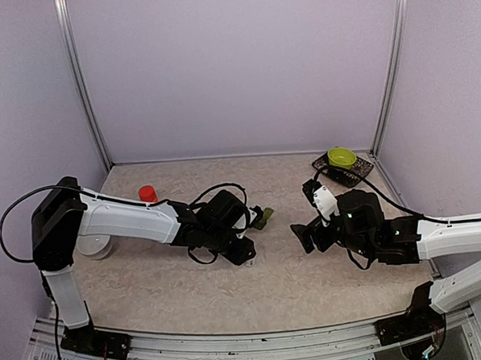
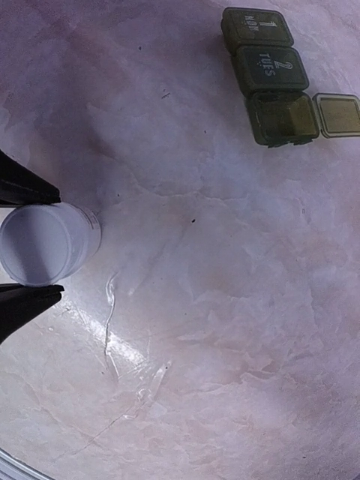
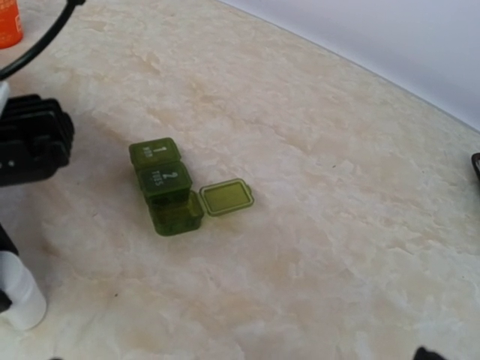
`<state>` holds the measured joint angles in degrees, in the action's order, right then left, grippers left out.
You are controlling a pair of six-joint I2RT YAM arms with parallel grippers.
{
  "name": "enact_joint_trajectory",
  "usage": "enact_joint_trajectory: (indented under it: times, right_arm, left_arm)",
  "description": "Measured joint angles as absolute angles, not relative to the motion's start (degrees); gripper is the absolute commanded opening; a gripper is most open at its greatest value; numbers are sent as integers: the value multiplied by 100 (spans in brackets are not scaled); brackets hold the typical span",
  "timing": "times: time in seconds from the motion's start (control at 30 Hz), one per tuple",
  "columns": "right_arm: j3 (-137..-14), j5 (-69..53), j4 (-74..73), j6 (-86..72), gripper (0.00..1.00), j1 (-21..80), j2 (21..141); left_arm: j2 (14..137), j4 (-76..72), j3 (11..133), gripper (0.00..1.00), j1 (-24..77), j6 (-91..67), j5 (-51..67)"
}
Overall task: Sort the pills into containers
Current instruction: Pick up the pill bottle from the center of the board, then pass from the left arm to the right
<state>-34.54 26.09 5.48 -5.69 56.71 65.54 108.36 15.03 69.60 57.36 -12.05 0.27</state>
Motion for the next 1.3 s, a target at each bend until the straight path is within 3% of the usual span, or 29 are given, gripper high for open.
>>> enact_joint_trajectory:
  times: [0.23, 0.57, 0.83, 1.07, 1.3]
  right_arm:
    - [-3312, 1890, 746, -475, 100, 5647, 6512]
    - [-2980, -972, 1817, -545, 100, 5642, 6062]
    - [-2794, -2587, 2956, -1367, 99, 5341, 5889]
    - [-2794, -3710, 3826, -2163, 89, 5070, 6027]
    - [-2904, -4928, 5142, -3476, 82, 5048, 7054]
  left_arm:
    - [10667, 1588, 6971, 14, 5736, -1133, 161]
    - [8997, 1280, 6912, 11, 5736, -668, 1295]
    - [8101, 871, 6329, 10, 5804, -69, 2484]
    - [7625, 473, 6080, 10, 5924, 349, 3500]
    - [7599, 148, 6080, 10, 6123, 650, 3894]
